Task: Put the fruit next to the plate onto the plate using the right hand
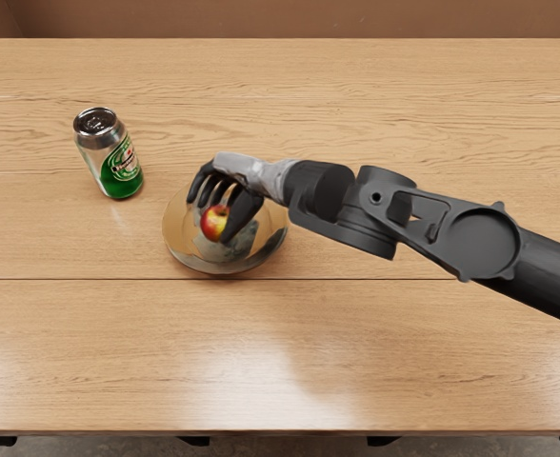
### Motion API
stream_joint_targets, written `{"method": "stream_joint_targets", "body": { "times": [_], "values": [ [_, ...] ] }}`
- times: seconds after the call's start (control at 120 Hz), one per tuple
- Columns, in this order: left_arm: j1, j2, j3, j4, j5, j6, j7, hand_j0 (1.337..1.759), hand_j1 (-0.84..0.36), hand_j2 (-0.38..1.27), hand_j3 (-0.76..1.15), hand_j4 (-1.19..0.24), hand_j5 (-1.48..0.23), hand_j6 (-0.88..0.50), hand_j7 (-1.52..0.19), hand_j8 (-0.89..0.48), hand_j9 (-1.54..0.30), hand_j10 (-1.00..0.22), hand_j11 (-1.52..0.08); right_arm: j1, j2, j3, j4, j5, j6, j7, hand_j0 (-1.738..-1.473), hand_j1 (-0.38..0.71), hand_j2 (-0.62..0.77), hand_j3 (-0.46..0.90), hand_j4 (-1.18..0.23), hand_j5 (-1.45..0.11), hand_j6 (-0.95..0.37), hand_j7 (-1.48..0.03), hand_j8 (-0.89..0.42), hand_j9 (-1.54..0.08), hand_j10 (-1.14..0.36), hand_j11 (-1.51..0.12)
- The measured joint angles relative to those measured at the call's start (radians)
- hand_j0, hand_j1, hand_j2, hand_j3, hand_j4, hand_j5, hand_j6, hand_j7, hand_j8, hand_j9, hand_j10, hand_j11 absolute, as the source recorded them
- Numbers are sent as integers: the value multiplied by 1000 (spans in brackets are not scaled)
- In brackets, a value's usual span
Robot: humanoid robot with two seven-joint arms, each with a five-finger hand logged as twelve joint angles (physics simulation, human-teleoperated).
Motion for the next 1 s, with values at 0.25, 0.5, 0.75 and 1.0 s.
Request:
{"method": "stream_joint_targets", "body": {
  "times": [0.25,0.5,0.75,1.0],
  "values": [
    [0,0,0,0,0,0,0,1658,55,49,0,-245,-318,-245,-318,-245,-318,-245,-318,-1,-33,19,-6,74,2,0,-1658,8,11,0,-314,-414,-306,-410,-281,-413,-298,-412],
    [0,0,0,0,0,0,0,1658,55,49,0,-245,-318,-245,-318,-245,-318,-245,-318,-24,-164,163,17,418,223,0,-1658,-206,-3,0,-124,-163,-122,-162,-115,-163,-119,-162],
    [0,0,0,0,0,0,0,1658,55,49,0,-245,-318,-245,-318,-245,-318,-245,-318,-134,-368,301,8,818,504,0,-1658,-273,-6,0,-66,-86,-65,-85,-63,-85,-64,-85],
    [0,0,0,0,0,0,0,1658,55,49,0,-245,-318,-245,-318,-245,-318,-245,-318,-276,-628,318,-6,1191,541,6,-1658,-295,-7,0,-46,-60,-45,-60,-45,-60,-45,-60]
  ]
}}
